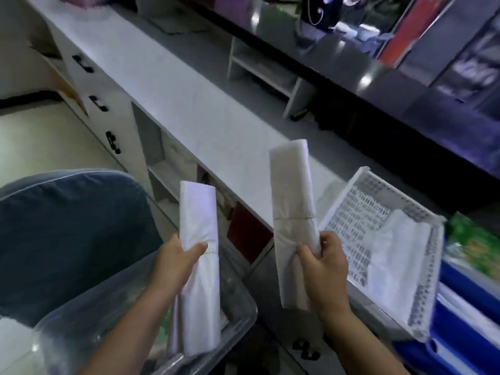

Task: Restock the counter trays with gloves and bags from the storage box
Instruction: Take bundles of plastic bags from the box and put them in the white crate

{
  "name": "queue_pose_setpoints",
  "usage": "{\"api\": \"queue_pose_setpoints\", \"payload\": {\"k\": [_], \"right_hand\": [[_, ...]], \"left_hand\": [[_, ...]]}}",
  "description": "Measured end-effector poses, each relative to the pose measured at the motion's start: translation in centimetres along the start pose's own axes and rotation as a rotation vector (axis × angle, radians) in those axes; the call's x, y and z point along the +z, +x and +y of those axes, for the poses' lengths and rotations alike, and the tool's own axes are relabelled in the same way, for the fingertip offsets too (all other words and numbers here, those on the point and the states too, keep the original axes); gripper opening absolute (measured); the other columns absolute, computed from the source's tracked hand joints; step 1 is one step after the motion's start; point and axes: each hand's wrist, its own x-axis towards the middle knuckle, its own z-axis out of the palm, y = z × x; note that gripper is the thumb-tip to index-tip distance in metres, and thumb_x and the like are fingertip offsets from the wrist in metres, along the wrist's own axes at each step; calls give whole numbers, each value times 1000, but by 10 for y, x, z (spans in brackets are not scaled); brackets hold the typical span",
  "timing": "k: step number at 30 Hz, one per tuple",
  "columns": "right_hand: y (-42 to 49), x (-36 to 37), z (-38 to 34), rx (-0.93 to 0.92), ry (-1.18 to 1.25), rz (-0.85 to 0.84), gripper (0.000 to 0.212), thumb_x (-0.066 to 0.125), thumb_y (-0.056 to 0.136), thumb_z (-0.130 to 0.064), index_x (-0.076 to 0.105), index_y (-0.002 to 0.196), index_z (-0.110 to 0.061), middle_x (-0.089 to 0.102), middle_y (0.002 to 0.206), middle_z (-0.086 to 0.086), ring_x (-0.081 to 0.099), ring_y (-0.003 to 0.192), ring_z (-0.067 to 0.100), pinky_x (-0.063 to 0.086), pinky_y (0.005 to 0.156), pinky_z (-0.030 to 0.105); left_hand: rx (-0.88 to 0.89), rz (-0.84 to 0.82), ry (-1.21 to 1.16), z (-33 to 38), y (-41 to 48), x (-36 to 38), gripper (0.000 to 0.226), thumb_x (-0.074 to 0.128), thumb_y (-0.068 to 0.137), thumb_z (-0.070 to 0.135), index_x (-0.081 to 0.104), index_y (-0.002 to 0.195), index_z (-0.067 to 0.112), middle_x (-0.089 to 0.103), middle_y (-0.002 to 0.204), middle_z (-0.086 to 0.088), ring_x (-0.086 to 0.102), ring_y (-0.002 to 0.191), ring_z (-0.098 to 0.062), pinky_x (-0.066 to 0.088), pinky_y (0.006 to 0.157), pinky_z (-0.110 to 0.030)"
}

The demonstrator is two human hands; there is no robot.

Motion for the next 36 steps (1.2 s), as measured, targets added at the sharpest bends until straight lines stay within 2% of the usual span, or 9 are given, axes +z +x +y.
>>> {"api": "queue_pose_setpoints", "payload": {"k": [2,8,13,18,22,26,30,34,36], "right_hand": [[13,-34,2,38,70,106,20,64,80,-18,47,75,-27,55,76,-4,52,63,-4,43,50,11],[63,-100,30,212,256,231,20,60,85,-31,44,96,-33,56,96,-10,59,86,12,51,68,31],[105,-108,65,377,297,208,24,55,90,-19,40,109,-20,56,94,-3,56,78,12,46,58,28],[122,-84,86,543,279,98,32,50,91,-20,36,119,-13,51,121,14,54,103,31,45,96,47],[125,-72,98,566,175,-73,56,47,92,-17,21,140,-9,34,145,14,41,124,34,37,105,47],[131,-88,113,446,50,-263,50,51,85,-11,33,131,-8,48,129,14,52,106,28,47,90,40],[147,-123,128,107,-457,-333,23,45,84,-8,56,104,-7,55,114,14,50,105,32,44,93,39],[163,-164,153,-192,-694,-512,28,45,88,-4,50,114,-10,51,121,10,48,109,25,41,95,31],[168,-177,160,-223,-724,-622,28,44,91,-10,48,119,-7,51,123,12,49,113,28,40,97,35]], "left_hand": [[64,-43,46,22,-2,21,27,72,77,24,59,98,12,60,76,7,57,69,-12,42,58,-25],[163,-153,-25,88,-13,81,22,71,78,26,62,97,21,69,89,1,66,82,-19,54,76,-39],[220,-183,-23,123,-25,124,17,71,79,21,61,93,20,69,88,1,66,84,-20,53,74,-35],[213,-187,15,138,-35,144,33,71,79,24,61,107,9,69,100,-10,65,90,-27,53,85,-48],[195,-175,-10,141,-42,154,33,69,81,21,60,110,9,68,102,-11,65,92,-26,53,87,-48],[157,-194,-74,145,-47,164,26,70,81,22,64,104,13,72,94,-6,69,85,-23,56,79,-41],[134,-251,-214,152,-49,173,20,72,78,22,67,96,15,76,85,-2,72,76,-22,55,67,-36],[74,-354,-319,163,-49,189,43,80,63,23,64,100,8,76,86,-9,72,73,-25,56,60,-32],[52,-441,-332,169,-51,201,55,85,55,16,62,103,5,74,92,-14,70,80,-28,57,66,-35]]}}
